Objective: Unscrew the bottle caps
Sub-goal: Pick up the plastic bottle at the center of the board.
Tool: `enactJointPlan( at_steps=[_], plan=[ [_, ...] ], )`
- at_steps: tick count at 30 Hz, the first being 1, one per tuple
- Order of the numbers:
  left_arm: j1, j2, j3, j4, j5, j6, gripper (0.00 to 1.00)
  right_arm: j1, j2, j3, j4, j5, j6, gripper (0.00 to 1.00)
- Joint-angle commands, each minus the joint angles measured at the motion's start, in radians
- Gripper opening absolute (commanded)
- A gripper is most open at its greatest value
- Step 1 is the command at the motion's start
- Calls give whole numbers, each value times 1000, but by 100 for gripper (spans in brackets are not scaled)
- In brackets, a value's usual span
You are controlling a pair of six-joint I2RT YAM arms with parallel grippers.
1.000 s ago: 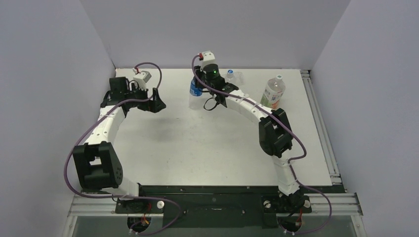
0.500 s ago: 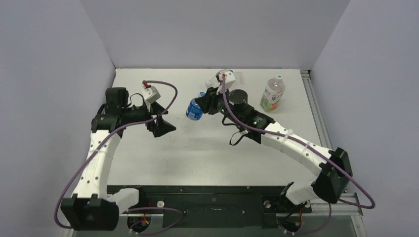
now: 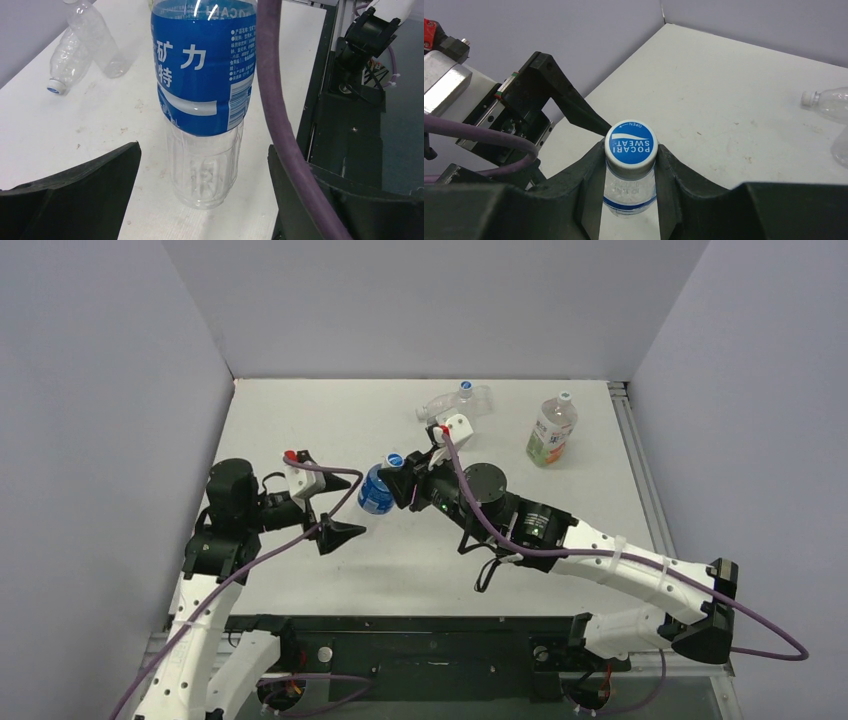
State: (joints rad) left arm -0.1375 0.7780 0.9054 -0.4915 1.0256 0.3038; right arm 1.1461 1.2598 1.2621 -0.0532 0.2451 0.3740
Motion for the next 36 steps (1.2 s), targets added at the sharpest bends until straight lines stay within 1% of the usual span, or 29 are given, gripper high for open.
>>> enactJointPlan(
  at_steps=[1,5,8,12,15,16,17,18,19,20,21,24,25,26,27,28,29,30,31,33,34,35,36],
  plan=[
    [-17,-41,-44,147,-24,-46,97,24,-50,30,-31,90,-28,7],
    [-55,-49,-73,214,-34,-67,97,45,-64,-1,8,129,-38,7],
    [-106,-36,-78,224,-46,-28,97,51,-67,-17,58,145,-33,7],
    [-134,5,-78,274,-49,-24,100,58,-65,-25,93,155,-27,7],
    [-150,28,-88,340,-64,-41,90,58,-69,-26,95,156,-26,7],
    [-150,40,-90,348,-65,-43,86,58,-73,-27,95,158,-26,7],
    [-151,46,-93,371,-65,-52,79,58,-75,-27,95,159,-26,7],
    [-151,58,-93,382,-62,-58,76,58,-77,-27,95,160,-27,7],
    [-153,63,-93,403,-61,-69,70,58,-78,-26,94,161,-28,7],
    [-154,75,-93,414,-60,-75,67,58,-78,-25,94,162,-29,7],
    [-158,88,-90,428,-61,-85,61,58,-77,-23,95,162,-30,7],
    [-162,111,-80,448,-55,-102,50,58,-68,-15,94,154,-31,9],
    [-164,118,-77,460,-55,-117,44,58,-66,-9,94,152,-29,10],
    [-164,120,-75,464,-52,-121,41,58,-59,-7,94,151,-27,13],
    [-165,121,-74,472,-52,-130,33,58,-56,0,92,151,-19,16],
    [-167,120,-75,474,-59,-146,30,56,-50,5,88,151,-13,23],
    [-169,117,-76,476,-65,-153,27,55,-40,23,71,153,2,26],
    [-173,114,-77,476,-82,-162,26,51,-34,38,64,161,13,34],
    [-176,107,-78,476,-108,-165,26,47,-23,73,18,170,37,37],
    [-185,95,-89,495,-163,-170,26,46,-9,131,-37,200,72,52],
    [-190,90,-102,520,-183,-170,26,47,-6,165,-69,211,83,54],
    [-192,81,-109,531,-234,-170,26,48,0,182,-84,237,103,58],
    [-198,74,-124,550,-262,-170,25,48,3,213,-116,250,124,60]
  ],
)
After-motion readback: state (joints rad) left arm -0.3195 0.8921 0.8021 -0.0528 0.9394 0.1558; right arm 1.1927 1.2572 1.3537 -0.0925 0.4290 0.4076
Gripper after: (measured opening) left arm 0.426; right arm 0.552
